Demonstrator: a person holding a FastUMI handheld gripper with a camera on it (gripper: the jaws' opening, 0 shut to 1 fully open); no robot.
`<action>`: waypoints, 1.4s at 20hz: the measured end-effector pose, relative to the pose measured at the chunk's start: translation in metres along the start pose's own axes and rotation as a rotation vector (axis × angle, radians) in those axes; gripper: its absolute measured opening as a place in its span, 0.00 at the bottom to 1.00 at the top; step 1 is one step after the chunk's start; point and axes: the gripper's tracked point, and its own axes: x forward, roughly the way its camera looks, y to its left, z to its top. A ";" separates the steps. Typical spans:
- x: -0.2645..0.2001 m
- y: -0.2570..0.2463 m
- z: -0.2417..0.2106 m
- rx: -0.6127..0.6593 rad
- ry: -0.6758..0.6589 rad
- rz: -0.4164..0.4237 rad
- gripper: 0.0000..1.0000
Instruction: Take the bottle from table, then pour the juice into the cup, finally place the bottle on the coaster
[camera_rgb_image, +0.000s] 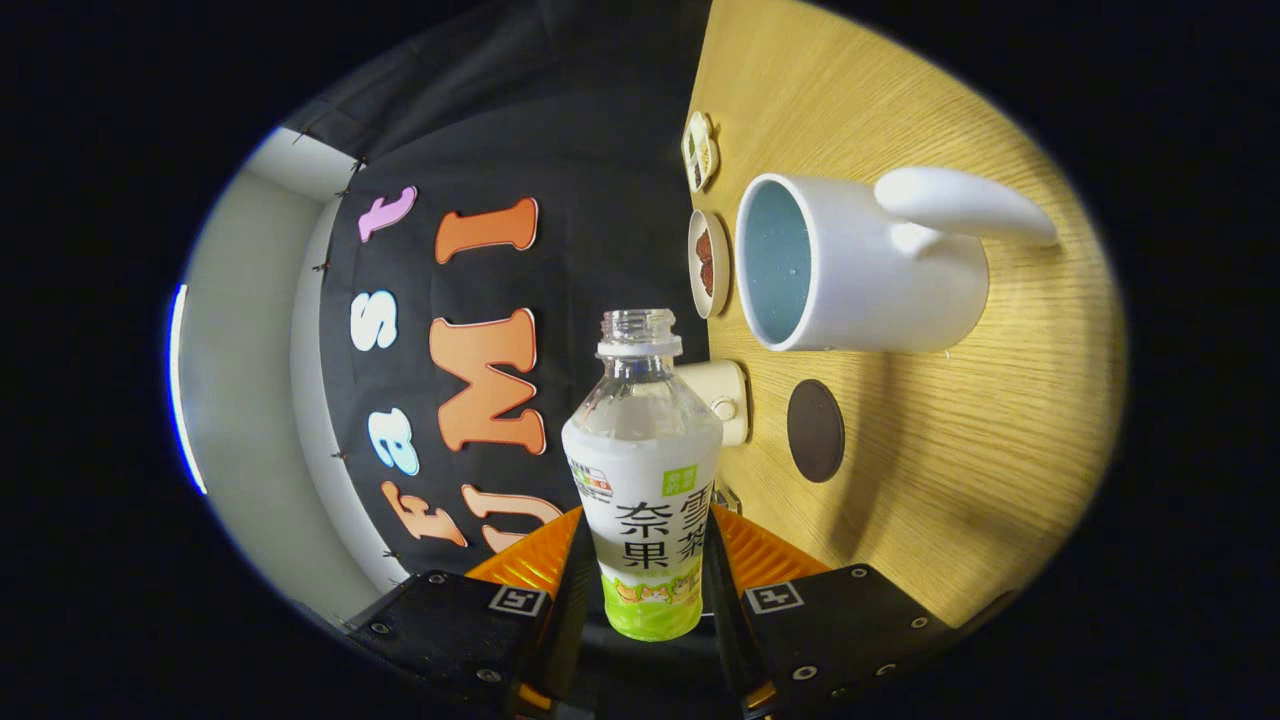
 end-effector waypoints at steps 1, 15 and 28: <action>-0.001 -0.002 0.002 0.015 -0.003 -0.004 0.58; 0.000 0.017 0.002 0.123 -0.017 0.036 0.58; 0.000 0.028 0.005 0.161 -0.022 0.053 0.58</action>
